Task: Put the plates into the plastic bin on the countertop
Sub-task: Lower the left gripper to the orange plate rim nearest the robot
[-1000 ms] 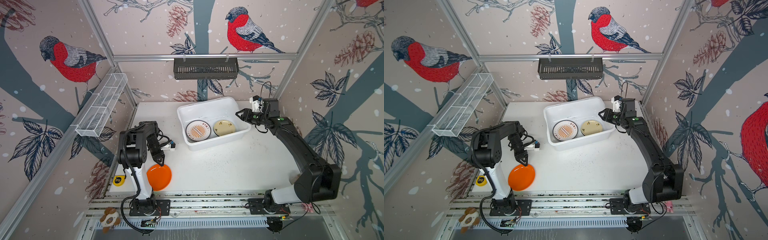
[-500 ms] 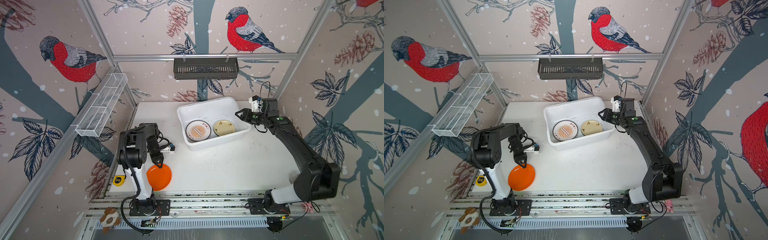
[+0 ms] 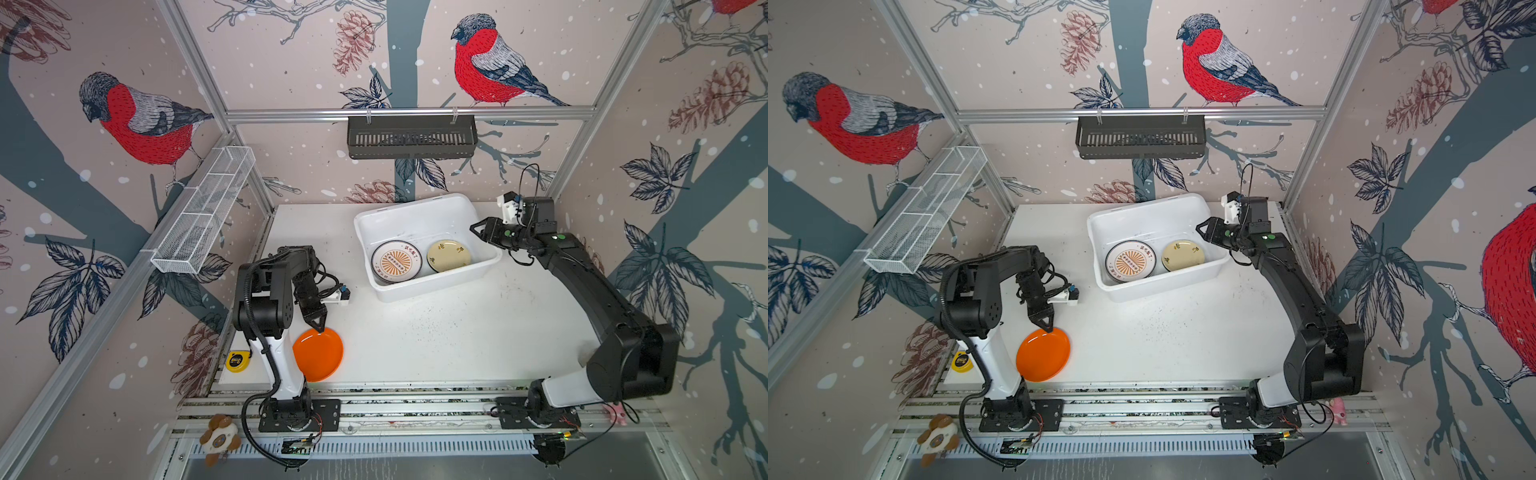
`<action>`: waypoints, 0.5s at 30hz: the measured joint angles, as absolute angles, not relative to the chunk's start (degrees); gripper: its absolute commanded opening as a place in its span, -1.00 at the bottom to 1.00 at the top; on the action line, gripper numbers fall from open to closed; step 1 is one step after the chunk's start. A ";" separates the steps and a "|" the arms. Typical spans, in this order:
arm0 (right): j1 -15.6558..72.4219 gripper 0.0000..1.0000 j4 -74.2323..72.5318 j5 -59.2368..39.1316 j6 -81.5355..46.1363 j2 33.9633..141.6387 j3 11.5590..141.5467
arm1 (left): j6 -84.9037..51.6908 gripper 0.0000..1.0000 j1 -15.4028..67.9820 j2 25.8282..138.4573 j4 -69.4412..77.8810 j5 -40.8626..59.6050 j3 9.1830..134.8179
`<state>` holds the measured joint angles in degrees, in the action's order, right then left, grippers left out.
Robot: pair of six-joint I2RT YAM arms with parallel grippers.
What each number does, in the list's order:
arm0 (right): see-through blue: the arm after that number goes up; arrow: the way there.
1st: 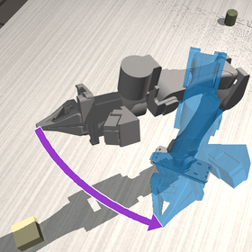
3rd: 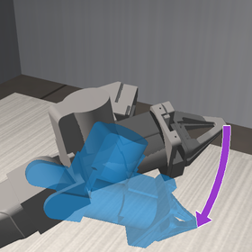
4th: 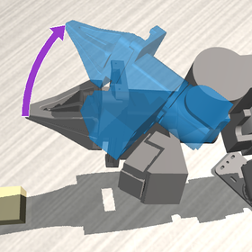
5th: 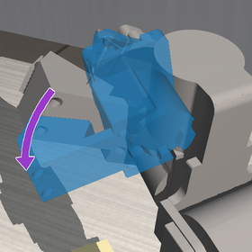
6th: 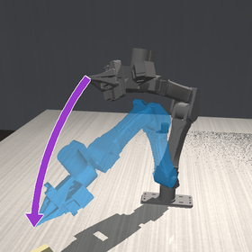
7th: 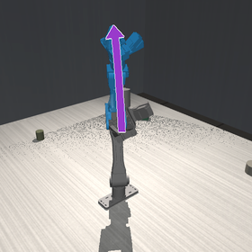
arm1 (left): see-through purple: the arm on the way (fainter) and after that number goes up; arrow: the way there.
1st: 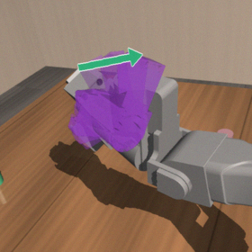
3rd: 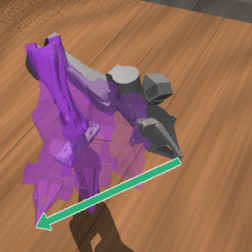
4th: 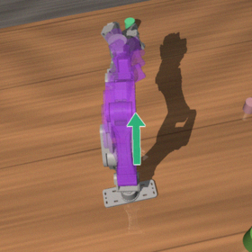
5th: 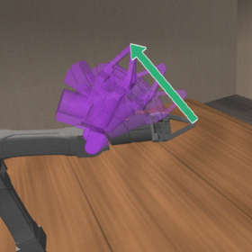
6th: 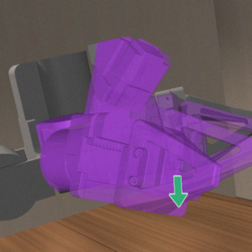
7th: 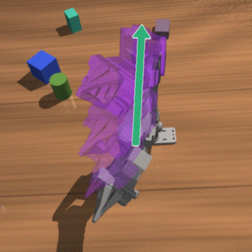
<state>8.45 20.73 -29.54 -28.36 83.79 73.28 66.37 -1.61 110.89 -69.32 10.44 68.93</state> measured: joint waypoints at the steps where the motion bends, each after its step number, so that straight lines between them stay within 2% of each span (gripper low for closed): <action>1: 8.45 -0.02 20.69 -29.54 -28.36 83.81 73.25 | 66.37 -0.59 -1.61 110.89 -69.32 10.44 68.93; 5: 8.45 -0.02 20.62 -29.54 -28.36 83.99 73.17 | 66.35 -0.58 -1.61 110.74 -69.21 10.46 68.75; 10: 8.45 -0.02 20.60 -29.54 -28.36 84.42 73.17 | 66.35 -0.47 -1.61 110.56 -69.19 10.48 68.88; 15: 8.45 -0.02 20.64 -29.54 -28.36 85.06 73.47 | 66.37 -0.49 -1.61 110.61 -69.17 10.46 68.90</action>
